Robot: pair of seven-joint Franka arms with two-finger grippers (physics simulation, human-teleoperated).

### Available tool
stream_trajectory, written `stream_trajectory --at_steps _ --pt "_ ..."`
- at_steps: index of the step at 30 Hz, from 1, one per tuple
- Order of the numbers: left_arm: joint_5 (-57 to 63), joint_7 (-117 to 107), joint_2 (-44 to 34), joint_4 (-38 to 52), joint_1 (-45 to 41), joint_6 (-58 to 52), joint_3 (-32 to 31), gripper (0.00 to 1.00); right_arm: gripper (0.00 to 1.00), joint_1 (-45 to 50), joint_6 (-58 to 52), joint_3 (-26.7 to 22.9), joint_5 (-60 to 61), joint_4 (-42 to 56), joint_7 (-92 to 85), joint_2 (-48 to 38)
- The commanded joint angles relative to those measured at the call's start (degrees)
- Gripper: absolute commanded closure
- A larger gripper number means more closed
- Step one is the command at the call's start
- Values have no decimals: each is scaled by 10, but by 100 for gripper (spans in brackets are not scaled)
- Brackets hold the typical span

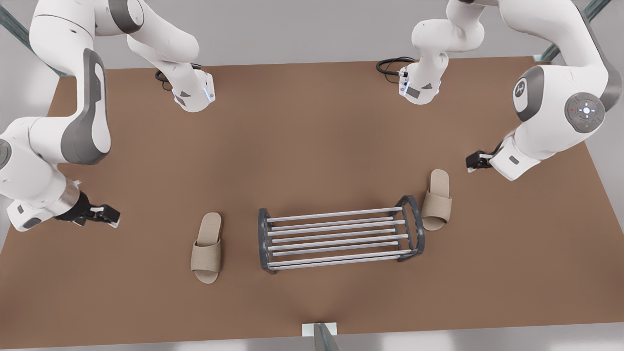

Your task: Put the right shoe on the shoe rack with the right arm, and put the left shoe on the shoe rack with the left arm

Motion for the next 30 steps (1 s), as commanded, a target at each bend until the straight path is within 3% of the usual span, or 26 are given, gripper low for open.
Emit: stream_trajectory --at_steps 1,12,13,15,16,17,19,20,21,23,25,26,28,30 --pt "-3 8 -1 -1 -3 65 -1 0 0 1 34 0 0 1 24 -2" --pt "-3 11 19 -18 -4 67 -1 0 0 3 35 -1 1 1 28 15" --pt "-2 10 3 -56 -4 98 -13 0 0 4 34 0 2 1 28 15" --pt "-2 9 -113 -298 3 365 -17 0 0 3 34 0 3 -7 23 23" --pt "-2 9 -130 -338 3 423 -18 0 0 1 34 0 3 -7 23 30" --pt "-2 7 -190 -469 5 567 -43 0 0 2 73 0 0 -10 22 31" --pt "-2 8 -227 -601 27 754 -90 0 0 -4 139 0 -2 -55 24 -1" --pt "-3 9 -225 -651 99 867 -170 0 0 -14 185 1 -2 -111 24 -39" --pt "-3 10 -223 -666 181 930 -250 0 0 -15 272 1 -4 -180 31 -75" --pt "-3 10 -210 -692 240 1036 -301 0 0 -31 548 1 -4 -409 34 -166" --pt "-4 9 -189 -713 252 1099 -301 0 0 -31 581 1 -4 -403 32 -156" --pt "-4 10 -175 -714 262 1099 -301 0 0 -29 684 1 -4 -409 29 -139" --pt "-3 19 -125 -717 285 1100 -301 1 0 -43 714 1 -3 -414 31 -123" --pt "1 101 -81 -720 332 1100 -301 1 0 -70 901 1 -4 -417 26 -38"
